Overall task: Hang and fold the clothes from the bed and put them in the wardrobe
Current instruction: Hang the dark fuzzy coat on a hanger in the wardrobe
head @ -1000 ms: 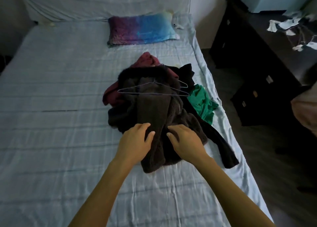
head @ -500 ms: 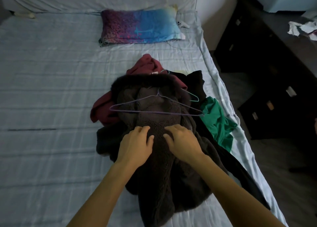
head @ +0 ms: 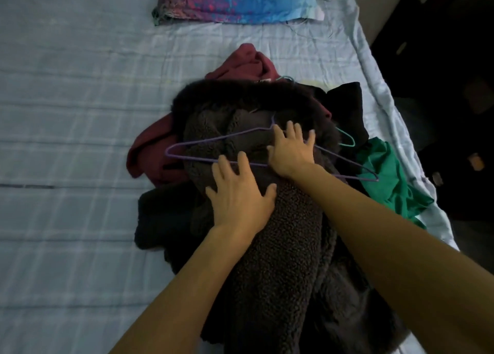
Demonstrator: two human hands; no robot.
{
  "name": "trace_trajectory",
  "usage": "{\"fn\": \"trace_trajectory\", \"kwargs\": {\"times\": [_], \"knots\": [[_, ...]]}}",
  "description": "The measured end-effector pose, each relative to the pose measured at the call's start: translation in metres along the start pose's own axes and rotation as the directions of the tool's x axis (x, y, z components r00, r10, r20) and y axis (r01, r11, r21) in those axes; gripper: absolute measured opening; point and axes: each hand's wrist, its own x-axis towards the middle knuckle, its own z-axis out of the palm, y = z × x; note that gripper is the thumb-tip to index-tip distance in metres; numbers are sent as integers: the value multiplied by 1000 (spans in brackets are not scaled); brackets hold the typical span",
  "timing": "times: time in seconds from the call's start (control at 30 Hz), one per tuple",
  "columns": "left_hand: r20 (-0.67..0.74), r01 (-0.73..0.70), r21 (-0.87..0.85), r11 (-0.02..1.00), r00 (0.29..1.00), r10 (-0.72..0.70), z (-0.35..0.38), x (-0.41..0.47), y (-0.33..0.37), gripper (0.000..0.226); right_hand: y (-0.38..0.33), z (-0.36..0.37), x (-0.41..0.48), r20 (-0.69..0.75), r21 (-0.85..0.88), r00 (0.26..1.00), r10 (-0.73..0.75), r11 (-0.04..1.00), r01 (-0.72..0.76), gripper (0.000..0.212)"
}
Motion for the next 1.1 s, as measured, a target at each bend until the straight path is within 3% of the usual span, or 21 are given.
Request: {"fn": "trace_trajectory", "kwargs": {"times": [0.1, 0.23, 0.3, 0.37, 0.47, 0.57, 0.63, 0.7, 0.83, 0.9, 1.0, 1.07, 1.1], "knots": [[49, 220, -194, 956, 975, -215, 17, -1, 2, 105, 4, 21, 6, 64, -33, 989, 134, 991, -132, 76], [137, 313, -262, 913, 949, -285, 22, 0, -1, 108, 9, 20, 2, 76, -25, 979, 188, 982, -187, 85], [217, 351, -280, 893, 930, -297, 19, -1, 0, 103, 8, 11, -4, 34, -60, 986, 162, 985, -160, 77], [264, 361, -308, 881, 922, -285, 16, -7, 1, 85, 4, 5, -18, -46, 24, 994, 102, 995, -101, 59], [251, 290, -348, 892, 945, -209, 11, -21, -13, 44, 6, -1, -50, -158, 273, 984, 88, 961, -43, 37], [164, 97, -382, 919, 986, -36, 0, -47, -35, 12, 11, -11, -80, -222, 405, 966, 135, 914, -35, 27], [164, -28, -393, 919, 981, 100, -5, -71, -49, 18, 8, -16, -101, -275, 442, 951, 140, 897, -4, 25], [292, -103, -335, 937, 934, 207, -6, -100, -63, 21, 2, -22, -122, -324, 471, 935, 142, 882, 29, 24], [580, -159, -135, 978, 787, 208, -11, -152, -77, 14, -14, -42, -156, -326, 493, 935, 141, 869, 41, 23], [618, -183, 50, 982, 778, 113, -26, -157, -79, 34, -21, -53, -171, -345, 508, 931, 123, 858, 74, 21], [427, -75, 148, 986, 904, 4, -62, -138, -75, 36, -25, -67, -189, -408, 569, 893, 188, 818, 87, 17], [127, 97, 46, 994, 987, -102, -85, -119, -70, 24, -23, -75, -197, -398, 646, 872, 285, 762, 46, 16], [-27, 177, -90, 980, 983, -180, -92, -110, -68, 17, -21, -77, -200, -385, 677, 862, 330, 736, 21, 15]]}}
